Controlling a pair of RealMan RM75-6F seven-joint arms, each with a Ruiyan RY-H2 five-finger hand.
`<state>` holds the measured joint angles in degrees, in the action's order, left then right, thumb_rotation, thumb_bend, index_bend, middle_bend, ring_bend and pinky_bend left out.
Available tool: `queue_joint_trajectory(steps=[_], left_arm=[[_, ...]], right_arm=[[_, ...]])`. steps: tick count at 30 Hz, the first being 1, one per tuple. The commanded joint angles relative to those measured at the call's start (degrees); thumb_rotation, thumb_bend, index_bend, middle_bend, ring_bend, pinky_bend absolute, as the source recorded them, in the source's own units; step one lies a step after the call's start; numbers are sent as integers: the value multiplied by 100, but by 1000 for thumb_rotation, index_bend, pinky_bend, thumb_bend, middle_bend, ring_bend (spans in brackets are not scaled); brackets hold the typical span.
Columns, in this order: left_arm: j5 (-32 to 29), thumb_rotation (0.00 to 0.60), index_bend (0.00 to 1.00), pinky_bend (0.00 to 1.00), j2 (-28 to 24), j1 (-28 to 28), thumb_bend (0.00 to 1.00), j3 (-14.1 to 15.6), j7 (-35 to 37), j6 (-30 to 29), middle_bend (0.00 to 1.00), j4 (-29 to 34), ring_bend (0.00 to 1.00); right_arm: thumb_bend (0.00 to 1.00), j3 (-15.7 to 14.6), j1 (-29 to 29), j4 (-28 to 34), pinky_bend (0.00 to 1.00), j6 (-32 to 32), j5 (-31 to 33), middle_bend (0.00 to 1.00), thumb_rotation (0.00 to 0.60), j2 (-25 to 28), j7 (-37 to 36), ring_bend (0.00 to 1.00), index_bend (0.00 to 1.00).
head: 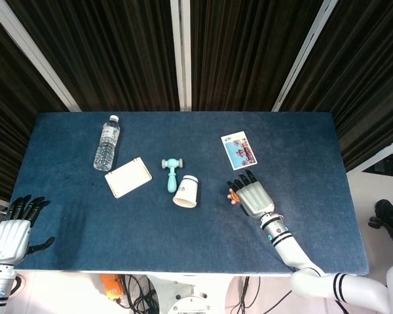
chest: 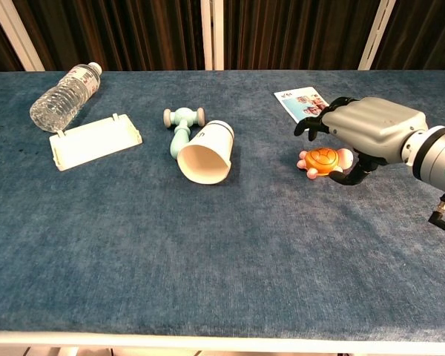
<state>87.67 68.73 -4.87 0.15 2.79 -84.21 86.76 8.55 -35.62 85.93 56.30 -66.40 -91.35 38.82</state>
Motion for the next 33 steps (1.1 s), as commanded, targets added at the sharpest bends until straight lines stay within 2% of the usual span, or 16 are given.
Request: queue_joint_trajectory(steps=[1, 7, 12, 14, 16, 18, 20, 21, 26, 29, 32, 33], left_arm=[[-5, 600, 189, 44, -26, -16, 138, 27, 15, 71, 127, 11, 0], [70, 600, 188, 45, -84, -54, 141, 90, 79, 167, 128, 46, 0], [106, 600, 188, 45, -96, -71, 147, 117, 99, 202, 127, 35, 0], [89, 600, 189, 45, -99, -68, 147, 116, 113, 211, 128, 26, 0], [76, 600, 188, 45, -98, -63, 147, 110, 125, 203, 128, 14, 0], [68, 600, 189, 45, -94, -57, 147, 102, 148, 190, 128, -1, 0], [63, 600, 189, 45, -90, -56, 147, 98, 160, 187, 127, -13, 0], [61, 600, 188, 45, -87, -57, 147, 96, 160, 188, 127, -18, 0], [59, 600, 189, 45, -83, -56, 147, 91, 155, 181, 128, -18, 0], [53, 600, 188, 45, -94, -55, 147, 94, 149, 189, 128, -7, 0], [53, 600, 188, 45, -104, -58, 147, 92, 140, 191, 128, 12, 0], [52, 600, 188, 45, -106, -59, 147, 91, 138, 193, 128, 16, 0]], right_arm=[[286, -27, 20, -159, 0, 198, 24, 308, 600, -202, -8, 201, 253], [319, -67, 51, -439, 0, 522, -122, 412, 600, -465, -28, 306, 380], [327, -111, 24, -515, 0, 457, 21, 450, 600, -548, 111, 345, 439], [328, -110, 14, -546, 0, 491, 13, 508, 600, -584, 126, 392, 529], [349, -98, 30, -608, 4, 620, -92, 605, 600, -654, 36, 480, 672], [413, -101, 62, -745, 63, 823, -312, 748, 600, -756, -161, 620, 867], [462, -139, 86, -935, 148, 992, -554, 845, 600, -845, -348, 715, 978], [471, -157, 92, -1020, 177, 1024, -621, 871, 600, -874, -399, 740, 998], [468, -187, 116, -1175, 195, 1049, -701, 890, 600, -926, -447, 762, 1000], [410, -233, 131, -1191, 144, 998, -746, 831, 600, -889, -515, 693, 960], [317, -261, 120, -995, 36, 760, -628, 699, 600, -699, -483, 493, 743], [288, -264, 117, -921, 7, 698, -588, 633, 600, -635, -464, 391, 629]])
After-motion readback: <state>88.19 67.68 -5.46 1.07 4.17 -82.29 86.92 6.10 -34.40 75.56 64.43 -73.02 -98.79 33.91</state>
